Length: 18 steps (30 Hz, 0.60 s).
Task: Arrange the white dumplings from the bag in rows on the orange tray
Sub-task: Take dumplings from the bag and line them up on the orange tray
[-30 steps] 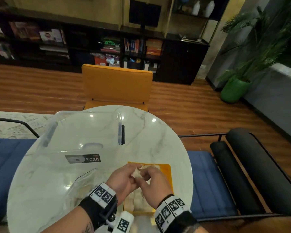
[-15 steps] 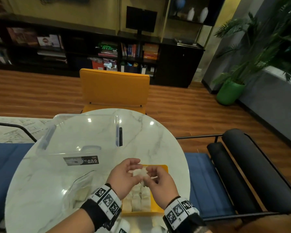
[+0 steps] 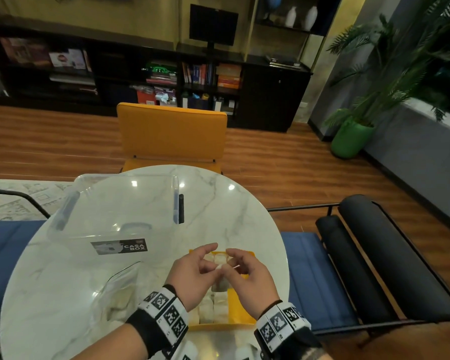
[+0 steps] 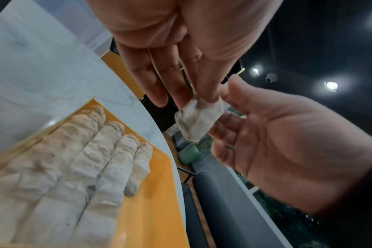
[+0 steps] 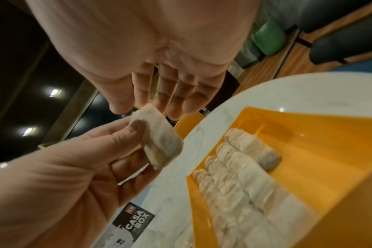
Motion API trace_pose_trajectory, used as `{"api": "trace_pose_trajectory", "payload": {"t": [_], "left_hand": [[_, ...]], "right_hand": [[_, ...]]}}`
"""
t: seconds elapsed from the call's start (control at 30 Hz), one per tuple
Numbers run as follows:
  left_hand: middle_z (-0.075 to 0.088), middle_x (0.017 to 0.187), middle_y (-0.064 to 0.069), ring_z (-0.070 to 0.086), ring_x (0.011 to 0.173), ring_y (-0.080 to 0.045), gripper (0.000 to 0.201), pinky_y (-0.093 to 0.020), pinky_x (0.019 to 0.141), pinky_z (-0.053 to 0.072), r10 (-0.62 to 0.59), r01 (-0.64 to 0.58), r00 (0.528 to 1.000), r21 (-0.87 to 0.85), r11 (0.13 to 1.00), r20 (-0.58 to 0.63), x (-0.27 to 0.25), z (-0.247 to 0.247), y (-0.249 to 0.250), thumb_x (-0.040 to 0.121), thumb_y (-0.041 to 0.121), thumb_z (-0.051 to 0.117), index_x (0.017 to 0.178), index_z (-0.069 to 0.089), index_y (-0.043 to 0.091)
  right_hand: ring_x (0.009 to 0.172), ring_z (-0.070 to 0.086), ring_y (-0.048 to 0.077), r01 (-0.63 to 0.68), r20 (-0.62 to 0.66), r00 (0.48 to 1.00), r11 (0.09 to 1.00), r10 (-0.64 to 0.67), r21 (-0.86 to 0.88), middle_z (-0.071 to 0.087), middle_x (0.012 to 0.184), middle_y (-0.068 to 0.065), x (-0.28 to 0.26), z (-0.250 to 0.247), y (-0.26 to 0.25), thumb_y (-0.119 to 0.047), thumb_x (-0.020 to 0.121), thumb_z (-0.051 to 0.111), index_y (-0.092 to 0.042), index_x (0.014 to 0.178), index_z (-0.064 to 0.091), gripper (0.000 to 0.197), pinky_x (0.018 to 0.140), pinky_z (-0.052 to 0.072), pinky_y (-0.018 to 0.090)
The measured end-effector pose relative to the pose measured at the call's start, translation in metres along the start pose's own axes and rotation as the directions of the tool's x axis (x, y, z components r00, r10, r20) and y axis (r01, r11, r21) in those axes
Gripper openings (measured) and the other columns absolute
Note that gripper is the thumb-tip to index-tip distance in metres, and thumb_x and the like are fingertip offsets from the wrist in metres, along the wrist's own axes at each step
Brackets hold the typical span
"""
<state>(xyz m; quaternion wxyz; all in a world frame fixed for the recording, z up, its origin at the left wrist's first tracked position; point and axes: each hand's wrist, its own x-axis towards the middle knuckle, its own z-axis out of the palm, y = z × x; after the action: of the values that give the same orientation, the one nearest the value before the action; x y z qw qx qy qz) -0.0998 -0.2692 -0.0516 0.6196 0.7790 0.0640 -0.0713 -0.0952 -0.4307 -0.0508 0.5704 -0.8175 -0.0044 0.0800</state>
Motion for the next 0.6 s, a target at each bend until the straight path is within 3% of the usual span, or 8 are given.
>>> {"api": "trace_pose_trajectory", "payload": {"t": [0.1, 0.17, 0.33, 0.47, 0.6], "left_hand": [[0.076, 0.081, 0.007, 0.068, 0.083, 0.000, 0.062, -0.019, 0.084, 0.050, 0.022, -0.024, 0.999, 0.051, 0.998, 0.036, -0.002, 0.002, -0.001, 0.081, 0.014, 0.074, 0.131, 0.048, 0.040], [0.076, 0.084, 0.008, 0.068, 0.085, 0.001, 0.065, -0.017, 0.083, 0.049, 0.025, -0.027, 0.999, 0.039, 0.999, 0.041, -0.002, 0.003, -0.001, 0.080, 0.017, 0.075, 0.131, 0.043, 0.042], [0.073, 0.078, 0.007, 0.067, 0.074, 0.000, 0.062, -0.016, 0.077, 0.048, 0.035, -0.040, 0.998, 0.084, 0.996, 0.057, 0.002, 0.002, -0.007, 0.080, 0.016, 0.075, 0.133, 0.050, 0.036], [0.074, 0.078, 0.008, 0.067, 0.074, 0.000, 0.057, -0.017, 0.077, 0.050, 0.067, -0.074, 0.995, 0.101, 0.992, 0.073, 0.005, 0.001, -0.008, 0.083, 0.016, 0.073, 0.130, 0.049, 0.037], [0.073, 0.082, 0.013, 0.065, 0.076, 0.003, 0.054, -0.012, 0.074, 0.048, 0.068, -0.078, 0.996, 0.167, 0.983, 0.061, 0.010, 0.001, -0.017, 0.082, 0.016, 0.072, 0.127, 0.053, 0.038]], "right_hand": [[0.085, 0.063, -0.001, 0.026, 0.069, 0.998, 0.984, -0.014, -0.179, 0.071, 0.091, -0.010, 0.006, -0.007, -0.006, -0.024, 0.089, 0.069, -0.032, 0.092, 0.071, 0.009, 0.073, 0.047, 0.011], [0.082, 0.064, 0.000, 0.039, 0.088, 0.996, 0.979, -0.022, -0.199, 0.071, 0.087, -0.008, 0.010, -0.011, -0.009, -0.020, 0.090, 0.066, -0.027, 0.087, 0.071, 0.009, 0.073, 0.047, 0.012], [0.081, 0.061, 0.004, 0.117, 0.078, 0.992, 0.973, -0.103, -0.198, 0.068, 0.085, -0.006, 0.015, -0.018, -0.019, -0.017, 0.091, 0.065, -0.027, 0.089, 0.067, 0.010, 0.074, 0.048, 0.014], [0.080, 0.060, 0.005, 0.150, 0.220, 0.972, 0.943, -0.085, -0.297, 0.065, 0.091, -0.010, 0.020, -0.024, -0.022, -0.028, 0.089, 0.069, -0.040, 0.105, 0.063, 0.020, 0.076, 0.050, 0.016], [0.079, 0.061, 0.003, 0.176, 0.288, 0.957, 0.874, -0.044, -0.454, 0.067, 0.082, -0.014, 0.032, -0.026, -0.020, -0.027, 0.091, 0.065, -0.037, 0.086, 0.066, 0.011, 0.076, 0.051, 0.021]]}}
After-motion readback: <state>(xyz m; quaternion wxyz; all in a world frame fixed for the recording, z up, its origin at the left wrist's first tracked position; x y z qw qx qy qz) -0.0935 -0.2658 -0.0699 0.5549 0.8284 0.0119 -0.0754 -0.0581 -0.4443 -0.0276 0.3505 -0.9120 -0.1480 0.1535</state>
